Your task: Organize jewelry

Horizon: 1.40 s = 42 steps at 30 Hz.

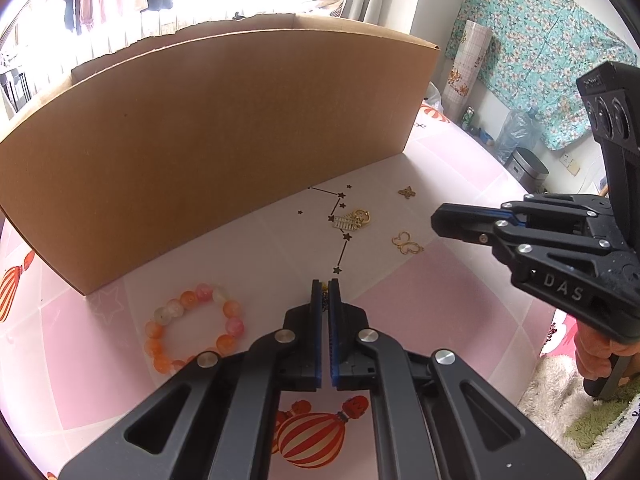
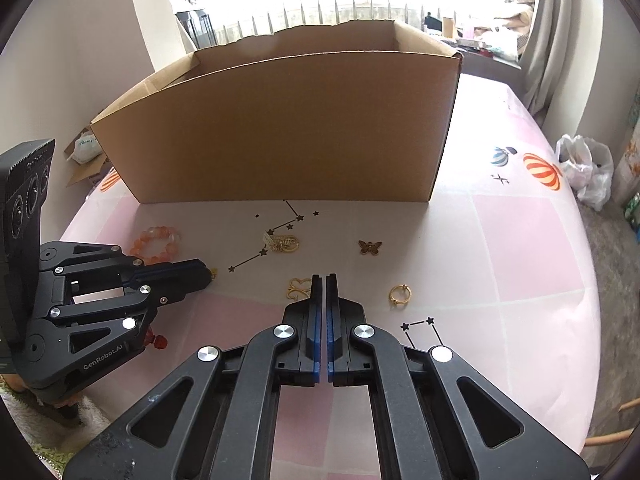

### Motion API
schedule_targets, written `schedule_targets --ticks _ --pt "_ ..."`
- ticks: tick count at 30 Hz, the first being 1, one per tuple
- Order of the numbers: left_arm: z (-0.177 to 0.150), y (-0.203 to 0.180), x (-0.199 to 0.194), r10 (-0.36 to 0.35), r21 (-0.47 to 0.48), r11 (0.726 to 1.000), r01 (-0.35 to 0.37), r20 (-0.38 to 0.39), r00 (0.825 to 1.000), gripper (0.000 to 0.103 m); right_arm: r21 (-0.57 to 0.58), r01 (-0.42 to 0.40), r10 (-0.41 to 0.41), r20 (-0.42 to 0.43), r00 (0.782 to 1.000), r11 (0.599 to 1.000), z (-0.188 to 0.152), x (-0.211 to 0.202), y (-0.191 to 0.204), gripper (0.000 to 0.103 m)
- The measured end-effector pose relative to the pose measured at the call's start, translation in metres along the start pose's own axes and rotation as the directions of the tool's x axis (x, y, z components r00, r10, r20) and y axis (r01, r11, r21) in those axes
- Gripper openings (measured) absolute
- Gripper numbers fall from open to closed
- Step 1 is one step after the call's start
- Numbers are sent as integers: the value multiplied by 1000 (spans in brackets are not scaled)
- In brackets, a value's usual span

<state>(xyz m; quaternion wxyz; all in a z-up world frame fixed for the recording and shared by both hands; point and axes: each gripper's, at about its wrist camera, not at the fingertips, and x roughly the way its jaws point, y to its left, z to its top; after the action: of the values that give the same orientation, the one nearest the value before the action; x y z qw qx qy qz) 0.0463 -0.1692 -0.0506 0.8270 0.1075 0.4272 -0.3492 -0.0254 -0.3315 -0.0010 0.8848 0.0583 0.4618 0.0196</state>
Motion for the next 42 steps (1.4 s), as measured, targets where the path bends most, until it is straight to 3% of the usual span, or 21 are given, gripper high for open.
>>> schedule_targets --ticks 7,10,12,16,20,26,34,42 --pt "4 3 -1 -2 -5 1000 2 -19 1000 3 43 -22 21 19 1000 999 1 -6 -6 4" --pt "7 3 -2 1 2 1000 -1 -32 999 6 48 -36 35 26 999 998 -1 -6 -7 13" --pt "10 3 -5 19 1 1000 -19 -35 999 31 49 -45 44 26 999 998 -1 -2 -11 14" --pt "13 -3 -17 42 31 999 -42 18 999 41 62 -68 66 28 997 996 -5 0 -17 14" --pt "21 -16 -17 7 75 997 -11 44 999 41 83 -81 78 47 996 993 -9 -4 -22 14" --pt "39 -50 7 -58 150 987 60 -20 998 41 124 -63 54 73 996 990 -16 -9 -41 14" --pt "52 -68 36 -4 168 986 20 -94 996 40 160 -63 53 68 996 985 -24 -8 -51 14" --pt "50 -67 43 43 170 985 -24 -112 993 19 168 -89 78 68 995 982 -19 -3 -58 14"
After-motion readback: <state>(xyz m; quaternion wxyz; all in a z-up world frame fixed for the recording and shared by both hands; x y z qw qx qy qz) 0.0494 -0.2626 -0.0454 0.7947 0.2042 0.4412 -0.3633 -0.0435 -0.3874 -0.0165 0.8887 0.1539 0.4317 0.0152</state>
